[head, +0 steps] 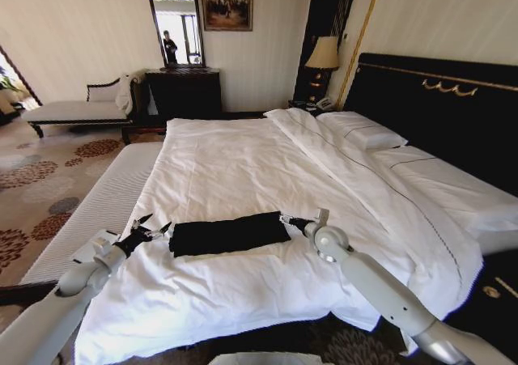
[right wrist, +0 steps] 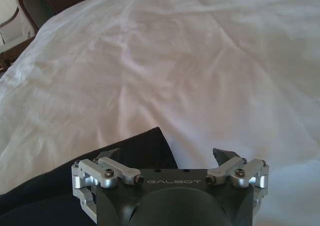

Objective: Fold the clothes on the bed.

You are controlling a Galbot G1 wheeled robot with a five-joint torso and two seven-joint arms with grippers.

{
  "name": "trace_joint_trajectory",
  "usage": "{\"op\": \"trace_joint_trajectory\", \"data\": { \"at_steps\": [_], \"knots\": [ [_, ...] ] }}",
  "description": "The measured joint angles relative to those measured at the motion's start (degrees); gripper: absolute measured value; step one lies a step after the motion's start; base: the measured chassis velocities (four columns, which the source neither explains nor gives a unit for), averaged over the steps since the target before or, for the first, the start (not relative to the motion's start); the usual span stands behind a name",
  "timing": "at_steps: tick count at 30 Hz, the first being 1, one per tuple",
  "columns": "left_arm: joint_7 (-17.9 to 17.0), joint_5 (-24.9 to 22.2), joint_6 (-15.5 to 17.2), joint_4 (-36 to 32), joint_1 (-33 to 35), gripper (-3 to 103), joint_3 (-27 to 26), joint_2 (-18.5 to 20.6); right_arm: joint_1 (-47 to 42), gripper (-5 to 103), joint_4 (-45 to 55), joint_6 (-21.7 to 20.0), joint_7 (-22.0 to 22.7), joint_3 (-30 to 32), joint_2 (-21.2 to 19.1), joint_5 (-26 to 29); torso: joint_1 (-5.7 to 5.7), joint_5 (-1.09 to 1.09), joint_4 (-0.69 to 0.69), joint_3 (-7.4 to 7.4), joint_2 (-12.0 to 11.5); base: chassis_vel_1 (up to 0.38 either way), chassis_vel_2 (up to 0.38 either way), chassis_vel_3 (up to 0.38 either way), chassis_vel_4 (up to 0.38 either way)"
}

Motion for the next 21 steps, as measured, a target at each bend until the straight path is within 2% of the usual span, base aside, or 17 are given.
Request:
{"op": "trace_joint_trajectory", "data": {
  "at_steps": [2,3,7,10,14,16,17,19,20,21],
  "knots": [
    [0.0,-0.6,0.1,0.0,0.1,100,-0.8,0.1,-0.4,100,-1.5,-2.1,-2.1,0.6,0.5,1.1,0.01,0.01,-0.01,0.01,0.0,0.0,0.0,0.0,0.0],
    [0.0,-0.6,0.1,0.0,0.1,100,-0.8,0.1,-0.4,100,-1.5,-2.1,-2.1,0.6,0.5,1.1,0.01,0.01,-0.01,0.01,0.0,0.0,0.0,0.0,0.0],
    [0.3,-0.4,0.1,-0.1,1.0,100,-1.6,-0.1,-3.1,100,-2.6,-3.3,-9.1,2.0,0.8,1.2,0.0,0.01,-0.01,0.0,0.0,0.0,0.0,0.0,0.0],
    [0.4,-0.3,0.0,0.0,1.0,100,-1.9,-0.6,-4.2,103,-3.1,-3.3,-11.7,2.4,1.1,0.7,0.0,0.01,-0.01,0.0,0.0,0.0,0.0,0.0,0.0],
    [0.4,-0.1,-0.2,0.0,0.9,100,-2.0,-0.9,-5.0,95,-3.7,-2.8,-13.1,2.7,1.6,0.1,0.0,0.0,-0.02,0.0,0.0,0.0,0.0,0.0,0.0],
    [0.4,0.2,-0.5,0.1,1.0,100,-2.1,-0.9,-5.5,85,-3.6,-2.3,-13.5,2.8,1.6,-0.2,0.0,0.0,-0.02,0.0,0.0,0.0,0.0,0.0,0.0],
    [0.4,0.2,-0.5,0.1,1.0,100,-2.1,-0.9,-5.5,85,-3.6,-2.3,-13.5,2.8,1.6,-0.2,0.0,0.0,-0.02,0.0,0.0,0.0,0.0,0.0,0.0],
    [0.4,0.6,-0.8,0.1,1.3,100,-2.3,-1.1,-5.6,74,-3.4,-1.7,-13.6,2.8,1.6,-0.3,0.0,0.0,-0.02,0.0,0.0,0.0,0.0,0.0,0.0],
    [0.4,0.8,-0.9,0.2,1.5,100,-2.5,-1.1,-5.7,74,-3.3,-1.4,-13.6,2.8,1.6,-0.3,0.0,0.0,-0.01,0.0,0.0,0.0,0.0,0.0,0.0],
    [0.4,1.0,-1.2,0.3,1.6,100,-2.7,-1.2,-5.7,69,-3.1,-1.1,-13.7,2.8,1.6,-0.3,0.0,0.0,0.0,0.0,0.0,0.0,0.0,0.0,0.0]
  ]
}}
